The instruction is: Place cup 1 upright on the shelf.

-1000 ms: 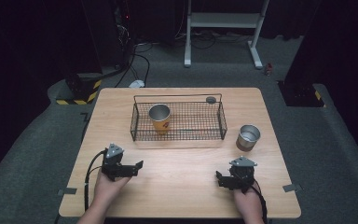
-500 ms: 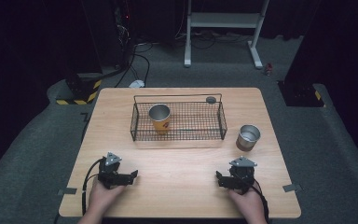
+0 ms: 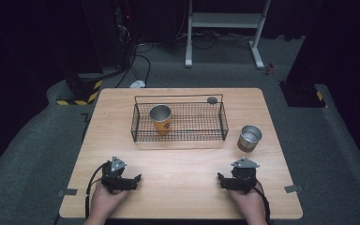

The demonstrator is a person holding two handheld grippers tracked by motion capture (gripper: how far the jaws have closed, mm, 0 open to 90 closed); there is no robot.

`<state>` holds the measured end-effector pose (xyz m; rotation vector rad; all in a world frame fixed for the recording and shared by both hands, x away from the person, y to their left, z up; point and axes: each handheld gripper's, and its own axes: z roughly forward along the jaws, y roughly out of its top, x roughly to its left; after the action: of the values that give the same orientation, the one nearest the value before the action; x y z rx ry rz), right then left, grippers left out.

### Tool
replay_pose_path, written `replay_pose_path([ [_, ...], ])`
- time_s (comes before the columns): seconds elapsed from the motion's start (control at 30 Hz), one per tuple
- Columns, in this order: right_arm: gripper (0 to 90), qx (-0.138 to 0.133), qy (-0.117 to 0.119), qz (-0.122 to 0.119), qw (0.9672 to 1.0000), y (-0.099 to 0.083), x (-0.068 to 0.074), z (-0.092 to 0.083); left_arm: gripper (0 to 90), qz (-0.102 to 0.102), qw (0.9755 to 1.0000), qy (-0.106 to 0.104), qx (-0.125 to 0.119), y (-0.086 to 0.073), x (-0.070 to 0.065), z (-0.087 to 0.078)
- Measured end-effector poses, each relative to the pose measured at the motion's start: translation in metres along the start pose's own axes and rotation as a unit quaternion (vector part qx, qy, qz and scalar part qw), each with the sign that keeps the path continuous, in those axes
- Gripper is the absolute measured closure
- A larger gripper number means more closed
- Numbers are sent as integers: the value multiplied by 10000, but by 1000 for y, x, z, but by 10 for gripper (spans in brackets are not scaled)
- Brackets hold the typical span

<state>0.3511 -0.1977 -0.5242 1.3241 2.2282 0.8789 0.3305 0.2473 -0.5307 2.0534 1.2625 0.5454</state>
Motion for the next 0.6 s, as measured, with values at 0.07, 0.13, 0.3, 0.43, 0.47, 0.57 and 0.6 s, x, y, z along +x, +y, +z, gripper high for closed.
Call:
replay_pose_path([
  [0.07, 105, -27, -98, 3, 9999, 1, -1, -3, 16, 13, 10000, -28, 20, 0, 0, 0],
  [0.13, 108, -107, -123, -29, 9999, 4, -3, -7, 0, -3, 10000, -43, 36, 1, -1, 1],
  [0.3, 105, -230, -274, -30, 9994, 6, -10, -13, 0, -38, 10000, 2, 28, 1, -2, 1],
  [0.43, 105, -313, -314, 54, 9990, 7, -17, -16, 0, -61, 10000, 50, 42, 1, -3, 1],
  [0.47, 104, -327, -314, 56, 9990, 8, -18, -17, 2, -77, 10000, 45, 34, 0, -4, 1],
  [0.57, 100, -401, -308, 61, 9987, 11, -19, -19, 2, -78, 10000, 43, 34, 0, -4, 1],
  [0.6, 100, -421, -332, 28, 9986, 12, -20, -20, 2, -77, 10000, 43, 34, 0, -4, 1],
])
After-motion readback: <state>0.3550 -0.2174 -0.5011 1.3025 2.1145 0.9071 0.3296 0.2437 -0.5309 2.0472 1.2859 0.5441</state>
